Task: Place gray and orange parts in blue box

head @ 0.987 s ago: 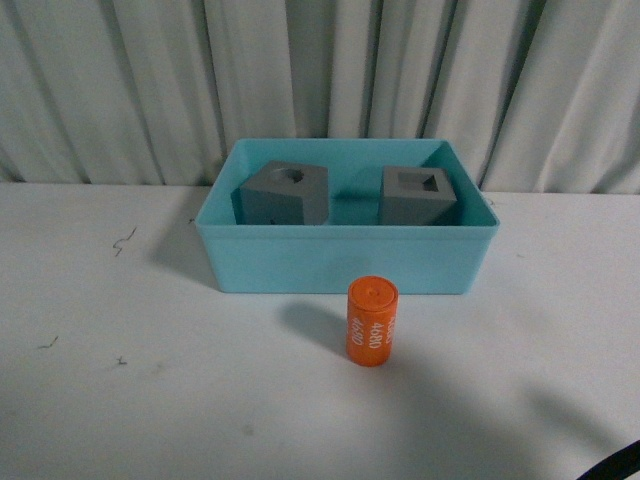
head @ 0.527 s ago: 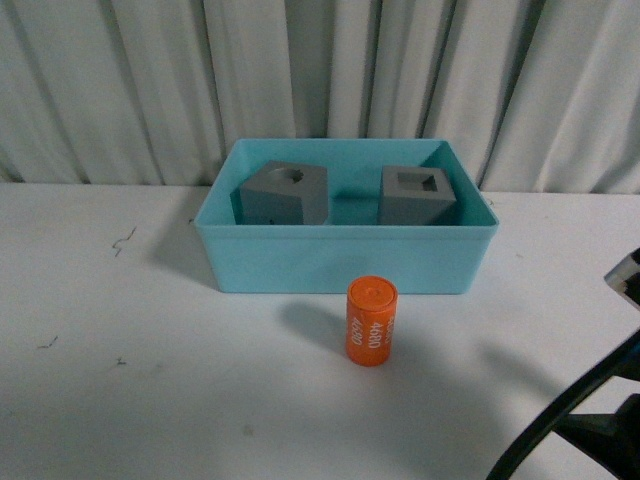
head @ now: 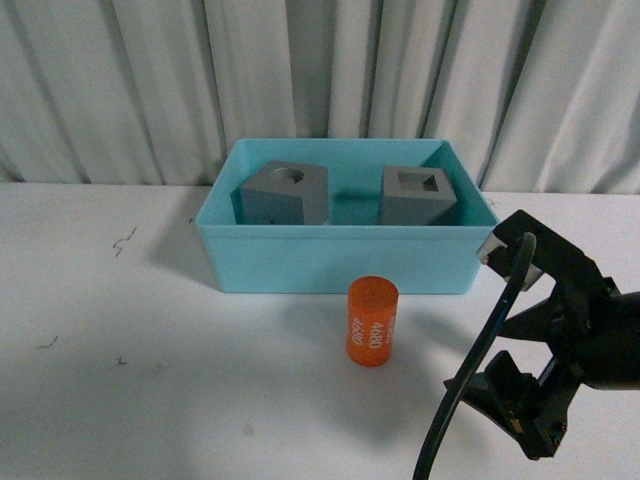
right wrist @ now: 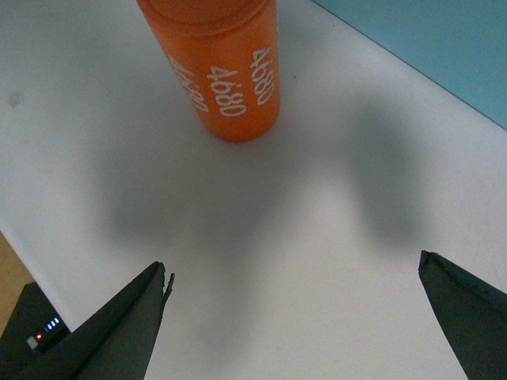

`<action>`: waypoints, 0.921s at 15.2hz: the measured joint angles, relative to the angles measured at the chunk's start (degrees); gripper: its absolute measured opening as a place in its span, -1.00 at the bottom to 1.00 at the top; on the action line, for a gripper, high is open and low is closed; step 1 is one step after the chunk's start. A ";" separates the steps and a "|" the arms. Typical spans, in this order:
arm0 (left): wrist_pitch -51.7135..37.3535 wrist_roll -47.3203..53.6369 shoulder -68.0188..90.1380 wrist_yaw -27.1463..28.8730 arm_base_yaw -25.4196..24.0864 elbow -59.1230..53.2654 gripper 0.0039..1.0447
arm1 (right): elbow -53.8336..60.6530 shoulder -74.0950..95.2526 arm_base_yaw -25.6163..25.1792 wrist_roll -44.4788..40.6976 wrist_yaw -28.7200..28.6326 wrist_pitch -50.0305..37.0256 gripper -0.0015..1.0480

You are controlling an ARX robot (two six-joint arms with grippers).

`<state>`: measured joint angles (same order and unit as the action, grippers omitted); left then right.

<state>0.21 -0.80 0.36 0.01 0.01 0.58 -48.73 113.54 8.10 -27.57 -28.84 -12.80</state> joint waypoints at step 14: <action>-0.02 0.00 0.00 0.00 0.00 0.00 0.88 | -13.27 9.38 6.60 1.64 0.31 2.89 0.87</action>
<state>0.19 -0.80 0.36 0.01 0.01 0.58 -62.00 122.91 14.70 -25.93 -28.53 -9.91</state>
